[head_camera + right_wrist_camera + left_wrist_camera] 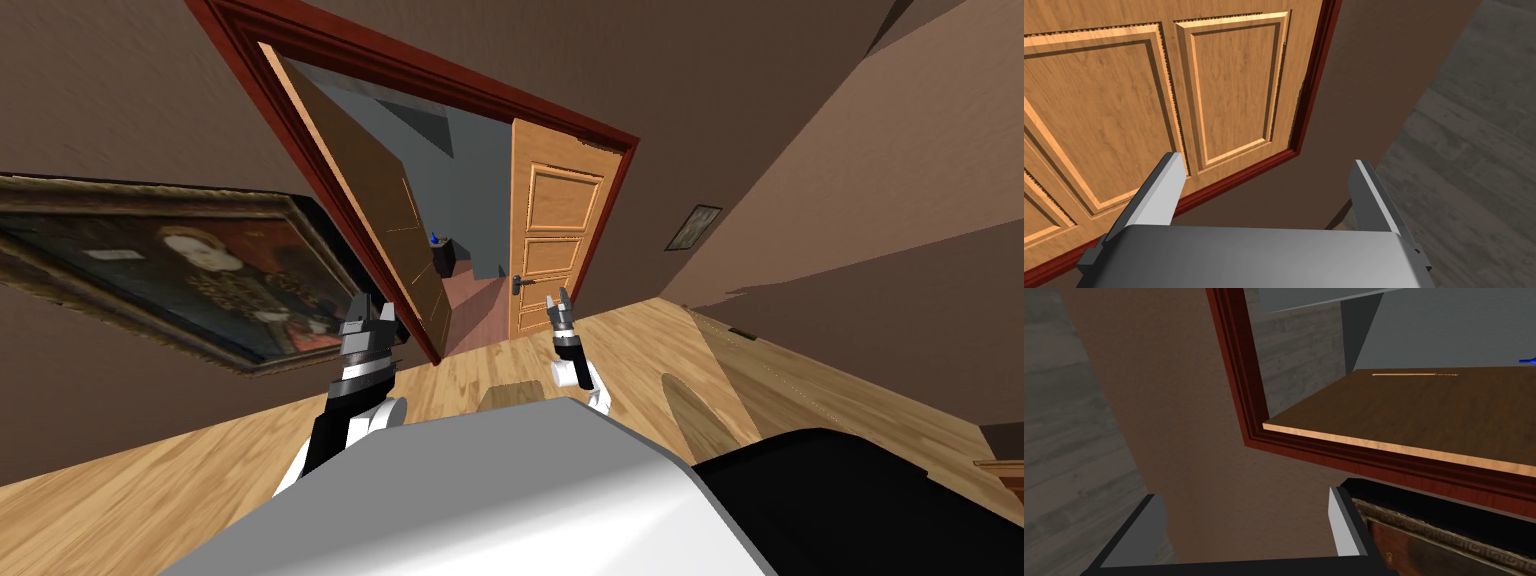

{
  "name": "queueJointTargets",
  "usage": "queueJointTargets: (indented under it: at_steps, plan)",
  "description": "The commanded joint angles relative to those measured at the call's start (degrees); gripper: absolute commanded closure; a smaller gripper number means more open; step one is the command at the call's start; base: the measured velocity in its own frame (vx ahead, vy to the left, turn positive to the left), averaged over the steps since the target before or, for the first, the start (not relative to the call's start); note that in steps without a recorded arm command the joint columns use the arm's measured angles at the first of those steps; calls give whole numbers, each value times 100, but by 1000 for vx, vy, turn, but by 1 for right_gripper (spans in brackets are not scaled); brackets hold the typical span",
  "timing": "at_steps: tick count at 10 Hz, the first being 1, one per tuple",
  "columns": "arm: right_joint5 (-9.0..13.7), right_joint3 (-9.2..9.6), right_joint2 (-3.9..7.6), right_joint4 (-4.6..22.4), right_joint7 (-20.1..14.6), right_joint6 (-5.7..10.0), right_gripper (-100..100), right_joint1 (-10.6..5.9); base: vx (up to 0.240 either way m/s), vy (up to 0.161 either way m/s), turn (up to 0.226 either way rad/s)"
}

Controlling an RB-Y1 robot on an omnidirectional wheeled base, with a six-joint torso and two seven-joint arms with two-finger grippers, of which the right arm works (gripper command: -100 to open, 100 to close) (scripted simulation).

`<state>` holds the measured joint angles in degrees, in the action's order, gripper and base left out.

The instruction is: Push the door open

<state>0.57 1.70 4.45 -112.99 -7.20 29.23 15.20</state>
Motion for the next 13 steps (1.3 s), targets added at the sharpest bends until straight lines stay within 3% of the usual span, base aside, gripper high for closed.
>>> queueJointTargets:
  at_steps: [1, 4, 6, 7, 8, 9, 10, 11, 12, 13]
  plan:
    - [-84, -17, 74, 286, -135, -25, -100, -199, 105, -24, 14]
    - [-141, -25, 118, 679, -214, -25, -100, -337, 49, -12, 9]
    - [-259, -42, 207, 1090, -379, -23, -100, -623, 61, -18, 15]
    - [-259, -42, 207, 1223, -379, -23, -100, -623, 58, -15, 12]
    - [-319, -51, 252, 1432, -463, -22, -100, -770, 56, -4, 5]
    - [-319, -51, 252, 1502, -463, -22, -100, -770, 45, -6, 6]
    - [-380, -60, 297, 1735, -548, -21, -100, -918, 50, -16, 10]
    - [-380, -60, 297, 1784, -548, -21, -100, -918, 45, -10, 10]
    - [-443, -69, 342, 1999, -635, -20, -100, -1069, 54, -9, 8]
    - [-443, -69, 342, 2071, -635, -20, -100, -1069, 42, -11, 9]
